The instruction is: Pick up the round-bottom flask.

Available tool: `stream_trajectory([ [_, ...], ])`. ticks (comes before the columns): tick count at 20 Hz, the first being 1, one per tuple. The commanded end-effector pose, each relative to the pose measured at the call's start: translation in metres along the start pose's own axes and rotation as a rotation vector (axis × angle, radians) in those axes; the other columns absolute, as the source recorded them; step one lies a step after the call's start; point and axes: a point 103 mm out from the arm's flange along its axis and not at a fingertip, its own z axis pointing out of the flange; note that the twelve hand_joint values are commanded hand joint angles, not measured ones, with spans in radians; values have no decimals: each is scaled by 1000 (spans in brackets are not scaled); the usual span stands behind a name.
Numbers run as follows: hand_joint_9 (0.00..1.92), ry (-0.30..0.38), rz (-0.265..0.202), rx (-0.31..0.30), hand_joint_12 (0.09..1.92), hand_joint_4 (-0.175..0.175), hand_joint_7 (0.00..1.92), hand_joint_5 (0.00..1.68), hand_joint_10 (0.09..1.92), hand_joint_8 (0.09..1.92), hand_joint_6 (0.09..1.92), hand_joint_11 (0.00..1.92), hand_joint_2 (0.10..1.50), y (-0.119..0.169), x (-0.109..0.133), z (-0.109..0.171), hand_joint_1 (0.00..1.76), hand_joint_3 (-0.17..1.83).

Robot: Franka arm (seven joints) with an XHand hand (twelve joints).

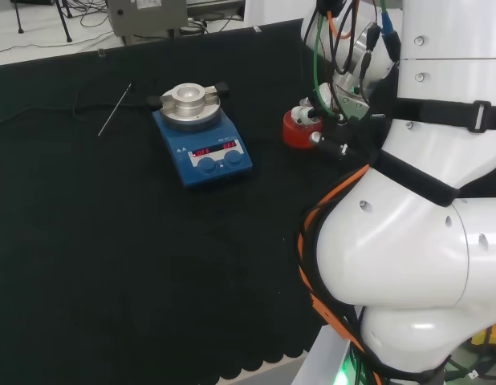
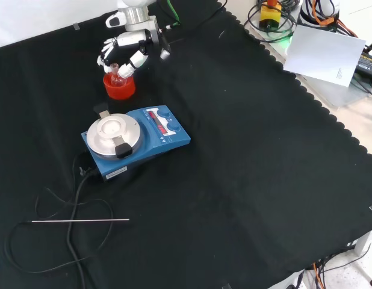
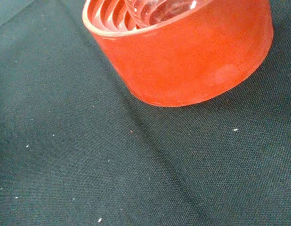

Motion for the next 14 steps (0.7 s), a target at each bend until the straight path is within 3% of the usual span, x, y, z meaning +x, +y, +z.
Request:
stream_trajectory([
  [1,487,0,-2,-7,1340,-32,330,645,615,598,655,69,1098,0,1,0,814,-175],
  [7,497,-7,-2,-24,1341,-30,342,671,618,603,681,79,1106,0,5,-1,818,-175],
  [9,518,-15,2,-53,1341,-24,365,772,620,608,724,103,1142,-1,6,-2,821,-175],
  [11,551,-24,6,-76,1347,106,400,860,626,620,994,141,1171,-2,7,-4,920,-104],
  [12,572,-30,9,-87,1343,140,425,888,625,625,1057,167,1174,-3,7,-5,951,-86],
  [14,624,-37,17,-101,1318,168,481,916,598,610,1108,224,1184,-3,7,-7,980,-90],
])
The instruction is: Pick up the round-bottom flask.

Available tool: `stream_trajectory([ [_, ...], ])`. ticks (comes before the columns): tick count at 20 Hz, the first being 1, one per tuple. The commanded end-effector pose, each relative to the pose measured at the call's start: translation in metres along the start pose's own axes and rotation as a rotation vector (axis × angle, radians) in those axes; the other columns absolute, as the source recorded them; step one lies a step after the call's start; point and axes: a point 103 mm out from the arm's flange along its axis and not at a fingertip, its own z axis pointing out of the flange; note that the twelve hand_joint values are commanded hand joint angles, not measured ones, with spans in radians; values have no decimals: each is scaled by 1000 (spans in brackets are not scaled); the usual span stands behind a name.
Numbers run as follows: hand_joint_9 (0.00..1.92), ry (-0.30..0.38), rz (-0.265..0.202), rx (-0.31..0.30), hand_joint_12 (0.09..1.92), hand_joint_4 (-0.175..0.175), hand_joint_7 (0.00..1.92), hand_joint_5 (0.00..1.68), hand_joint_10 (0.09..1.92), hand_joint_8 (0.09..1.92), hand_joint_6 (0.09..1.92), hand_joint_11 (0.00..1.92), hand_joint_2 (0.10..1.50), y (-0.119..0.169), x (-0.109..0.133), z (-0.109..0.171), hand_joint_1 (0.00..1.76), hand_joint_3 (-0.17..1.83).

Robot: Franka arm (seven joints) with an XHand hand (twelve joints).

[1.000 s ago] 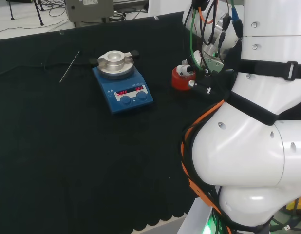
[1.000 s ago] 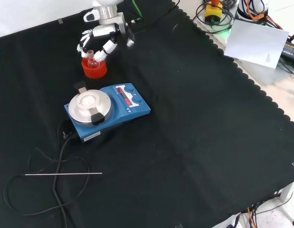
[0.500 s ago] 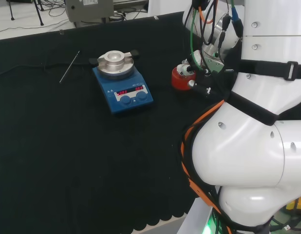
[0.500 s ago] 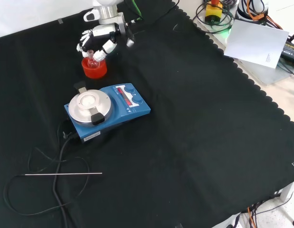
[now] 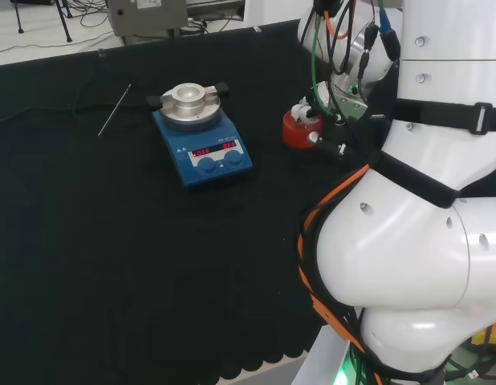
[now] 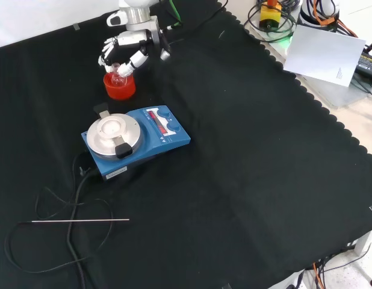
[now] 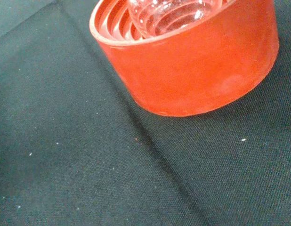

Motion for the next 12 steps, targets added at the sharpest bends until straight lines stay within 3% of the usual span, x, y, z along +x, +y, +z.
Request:
stream_trajectory([
  [1,648,-25,19,-58,1307,172,506,922,575,594,1118,246,1201,-1,3,-6,986,-123],
  [12,696,-53,-1,-45,1295,175,542,928,542,567,1135,322,1228,-13,24,-42,992,-175],
])
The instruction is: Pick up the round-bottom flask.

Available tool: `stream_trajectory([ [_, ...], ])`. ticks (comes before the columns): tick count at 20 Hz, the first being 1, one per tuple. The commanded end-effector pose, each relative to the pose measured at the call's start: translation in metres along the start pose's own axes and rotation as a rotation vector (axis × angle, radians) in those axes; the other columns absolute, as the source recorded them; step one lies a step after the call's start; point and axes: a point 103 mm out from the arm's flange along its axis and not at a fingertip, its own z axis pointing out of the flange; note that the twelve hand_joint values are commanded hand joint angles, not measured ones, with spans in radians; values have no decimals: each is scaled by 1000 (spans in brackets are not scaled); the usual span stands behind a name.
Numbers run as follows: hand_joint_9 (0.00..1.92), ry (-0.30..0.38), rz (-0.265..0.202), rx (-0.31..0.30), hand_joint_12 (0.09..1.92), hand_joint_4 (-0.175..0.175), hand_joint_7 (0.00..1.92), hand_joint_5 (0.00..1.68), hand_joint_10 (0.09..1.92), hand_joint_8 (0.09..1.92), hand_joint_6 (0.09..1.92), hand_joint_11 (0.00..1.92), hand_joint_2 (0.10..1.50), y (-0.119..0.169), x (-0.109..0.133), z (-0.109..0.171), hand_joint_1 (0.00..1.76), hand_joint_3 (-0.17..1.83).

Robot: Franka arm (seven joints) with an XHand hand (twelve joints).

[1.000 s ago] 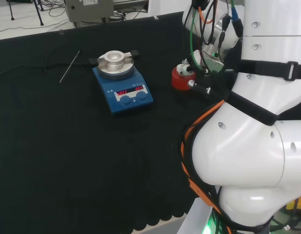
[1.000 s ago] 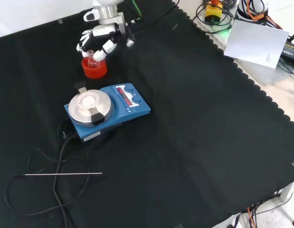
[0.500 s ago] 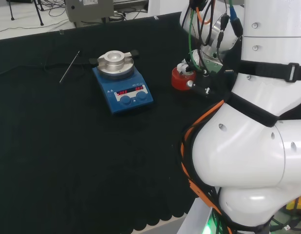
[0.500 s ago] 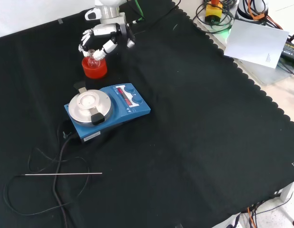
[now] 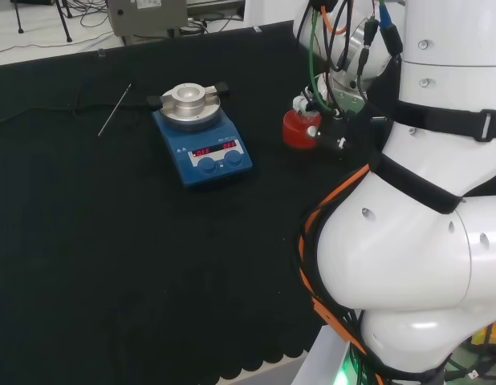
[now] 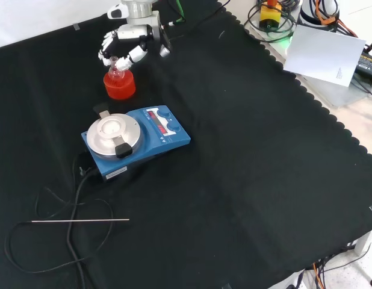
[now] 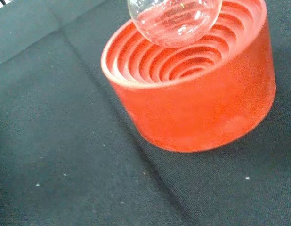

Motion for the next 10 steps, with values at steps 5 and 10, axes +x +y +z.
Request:
stream_trajectory([
  [5,699,-51,-43,30,1287,175,545,936,539,566,1125,331,1223,-21,33,-49,997,-175],
  [10,701,-68,-75,29,1282,175,549,949,534,563,1107,346,1217,-33,56,-74,1002,-175],
])
